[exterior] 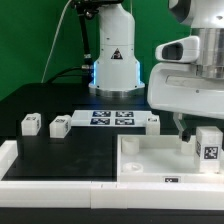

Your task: Assemble one leg

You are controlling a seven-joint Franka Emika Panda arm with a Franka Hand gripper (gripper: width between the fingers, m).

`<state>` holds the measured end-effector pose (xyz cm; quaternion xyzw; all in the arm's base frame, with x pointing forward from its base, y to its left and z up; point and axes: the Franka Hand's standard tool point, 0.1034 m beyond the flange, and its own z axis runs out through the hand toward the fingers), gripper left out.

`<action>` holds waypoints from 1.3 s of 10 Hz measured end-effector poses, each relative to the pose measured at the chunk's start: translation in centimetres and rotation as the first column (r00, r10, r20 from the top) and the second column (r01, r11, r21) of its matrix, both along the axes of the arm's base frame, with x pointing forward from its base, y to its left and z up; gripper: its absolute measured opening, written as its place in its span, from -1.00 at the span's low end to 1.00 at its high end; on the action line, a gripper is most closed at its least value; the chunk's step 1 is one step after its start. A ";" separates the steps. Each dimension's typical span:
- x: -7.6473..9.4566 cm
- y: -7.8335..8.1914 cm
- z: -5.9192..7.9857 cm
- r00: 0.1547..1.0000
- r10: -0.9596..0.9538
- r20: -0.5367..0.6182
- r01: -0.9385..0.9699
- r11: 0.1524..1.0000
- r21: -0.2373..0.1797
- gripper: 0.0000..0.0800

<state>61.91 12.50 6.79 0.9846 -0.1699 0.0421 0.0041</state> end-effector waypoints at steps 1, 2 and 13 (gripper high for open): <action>0.0 0.1 0.0 0.995 0.098 -0.003 -0.098 0.995 -0.007 0.62; 0.0 0.0 0.0 0.982 0.188 -0.006 -0.188 0.982 -0.015 0.62; 0.0 -0.7 0.0 0.885 -0.466 -0.006 0.466 0.884 0.042 -0.27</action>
Offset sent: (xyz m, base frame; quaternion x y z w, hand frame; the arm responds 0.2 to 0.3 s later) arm 0.0000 0.0000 0.0000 0.0000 0.0000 -0.2667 0.9638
